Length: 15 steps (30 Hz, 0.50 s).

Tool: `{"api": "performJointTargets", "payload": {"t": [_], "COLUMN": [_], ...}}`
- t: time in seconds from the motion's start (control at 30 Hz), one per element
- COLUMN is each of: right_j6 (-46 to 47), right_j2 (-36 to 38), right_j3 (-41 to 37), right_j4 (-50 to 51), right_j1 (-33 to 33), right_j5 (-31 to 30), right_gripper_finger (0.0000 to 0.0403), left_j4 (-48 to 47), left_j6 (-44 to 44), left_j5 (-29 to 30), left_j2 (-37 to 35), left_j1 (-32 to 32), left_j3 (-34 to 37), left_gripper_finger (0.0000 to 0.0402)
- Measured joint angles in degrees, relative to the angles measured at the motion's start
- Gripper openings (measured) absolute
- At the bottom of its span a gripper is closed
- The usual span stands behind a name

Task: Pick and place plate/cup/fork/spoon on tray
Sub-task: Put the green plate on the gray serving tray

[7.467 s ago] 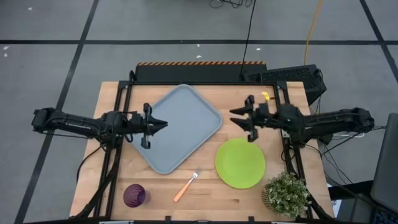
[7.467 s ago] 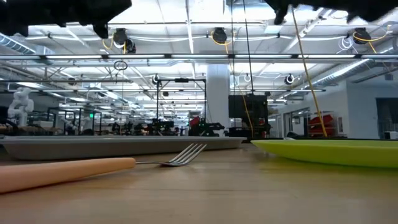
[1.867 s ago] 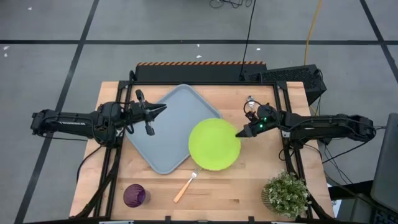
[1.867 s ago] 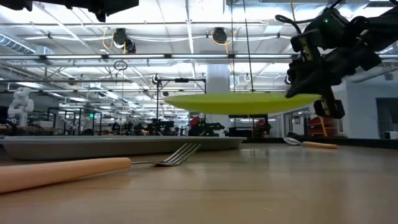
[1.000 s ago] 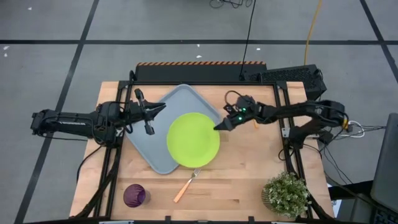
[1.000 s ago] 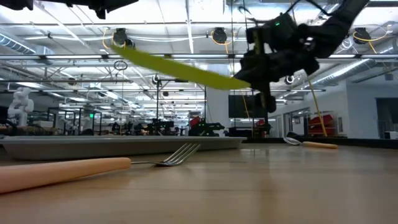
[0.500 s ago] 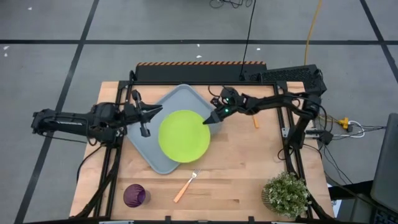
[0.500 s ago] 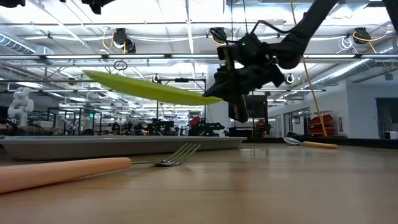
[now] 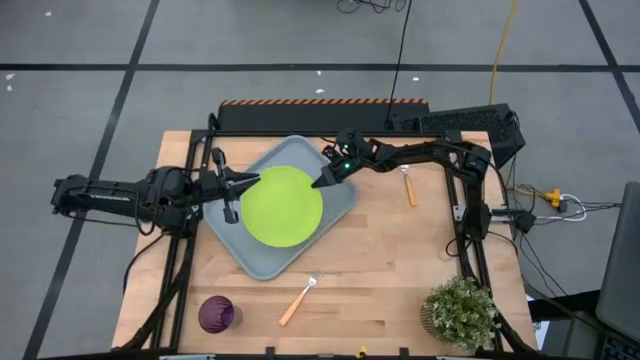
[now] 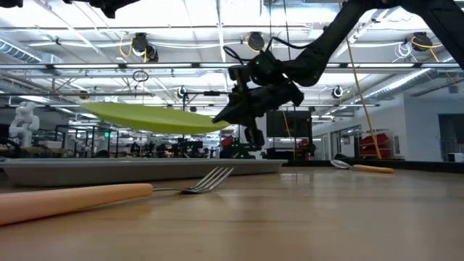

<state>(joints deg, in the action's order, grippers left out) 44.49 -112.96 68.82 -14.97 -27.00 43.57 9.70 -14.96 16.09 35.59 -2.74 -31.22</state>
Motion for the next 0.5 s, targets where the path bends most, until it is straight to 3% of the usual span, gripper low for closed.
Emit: {"api": "performJointTargets", "payload": {"t": [0.5], "right_j6": [-2.81], "right_j2": [-3.27], "right_j3": [1.53], "right_j4": [2.87], "right_j1": [-0.31], "right_j5": [-3.82], "right_gripper_finger": [0.0000], "left_j4": [-5.67], "left_j6": [1.54], "left_j5": [0.00], "left_j2": [-3.41], "left_j1": [-0.39], "left_j3": [0.00], "left_gripper_finger": [0.0042]}}
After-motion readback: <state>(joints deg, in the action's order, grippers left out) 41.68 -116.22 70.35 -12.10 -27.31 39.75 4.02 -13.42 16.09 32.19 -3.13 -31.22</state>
